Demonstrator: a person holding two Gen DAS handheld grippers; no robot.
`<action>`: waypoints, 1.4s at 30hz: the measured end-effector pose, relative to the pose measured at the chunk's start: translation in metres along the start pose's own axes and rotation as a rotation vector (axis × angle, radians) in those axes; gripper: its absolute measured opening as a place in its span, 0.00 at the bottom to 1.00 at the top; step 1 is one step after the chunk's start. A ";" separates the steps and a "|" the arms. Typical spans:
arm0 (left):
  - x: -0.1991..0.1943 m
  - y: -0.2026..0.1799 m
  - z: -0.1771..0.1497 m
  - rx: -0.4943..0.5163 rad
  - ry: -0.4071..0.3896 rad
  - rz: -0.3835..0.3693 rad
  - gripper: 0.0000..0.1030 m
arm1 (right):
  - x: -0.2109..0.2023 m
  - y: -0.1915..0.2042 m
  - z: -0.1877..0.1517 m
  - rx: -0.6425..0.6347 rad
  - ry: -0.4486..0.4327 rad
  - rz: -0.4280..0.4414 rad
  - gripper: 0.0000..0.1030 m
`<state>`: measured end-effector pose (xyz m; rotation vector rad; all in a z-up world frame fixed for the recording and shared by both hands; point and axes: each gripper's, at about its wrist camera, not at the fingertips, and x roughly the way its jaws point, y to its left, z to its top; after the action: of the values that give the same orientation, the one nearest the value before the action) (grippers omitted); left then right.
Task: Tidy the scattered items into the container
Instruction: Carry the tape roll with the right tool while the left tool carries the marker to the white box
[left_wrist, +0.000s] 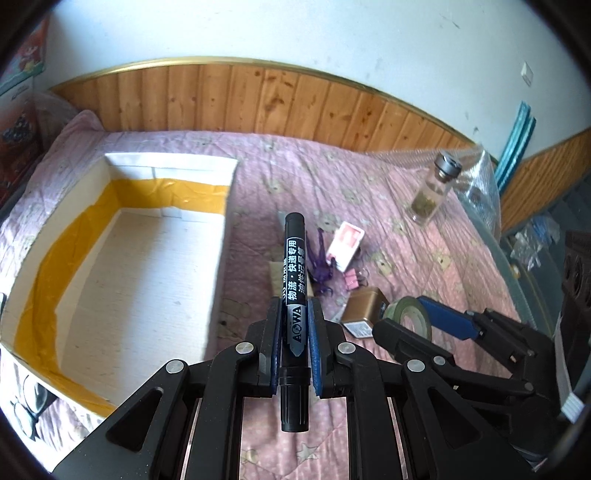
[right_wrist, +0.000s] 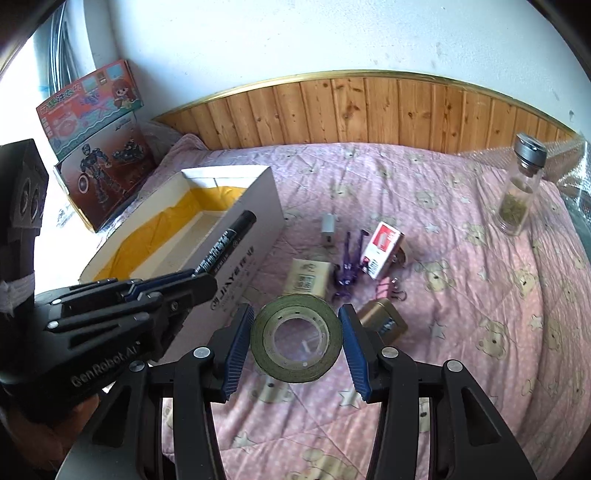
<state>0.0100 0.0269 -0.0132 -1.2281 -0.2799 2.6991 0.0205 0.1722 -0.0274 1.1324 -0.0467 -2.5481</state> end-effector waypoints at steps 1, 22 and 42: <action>-0.004 0.005 0.002 -0.013 -0.007 -0.001 0.12 | 0.000 0.004 0.001 -0.003 -0.002 0.002 0.48; -0.072 0.108 0.038 -0.224 -0.146 -0.014 0.12 | 0.006 0.099 0.045 -0.143 -0.048 0.111 0.47; -0.023 0.181 0.073 -0.323 -0.023 0.031 0.13 | 0.067 0.152 0.094 -0.240 0.018 0.184 0.47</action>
<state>-0.0432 -0.1614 0.0076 -1.2878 -0.7304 2.7727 -0.0435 -0.0026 0.0147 1.0090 0.1492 -2.3088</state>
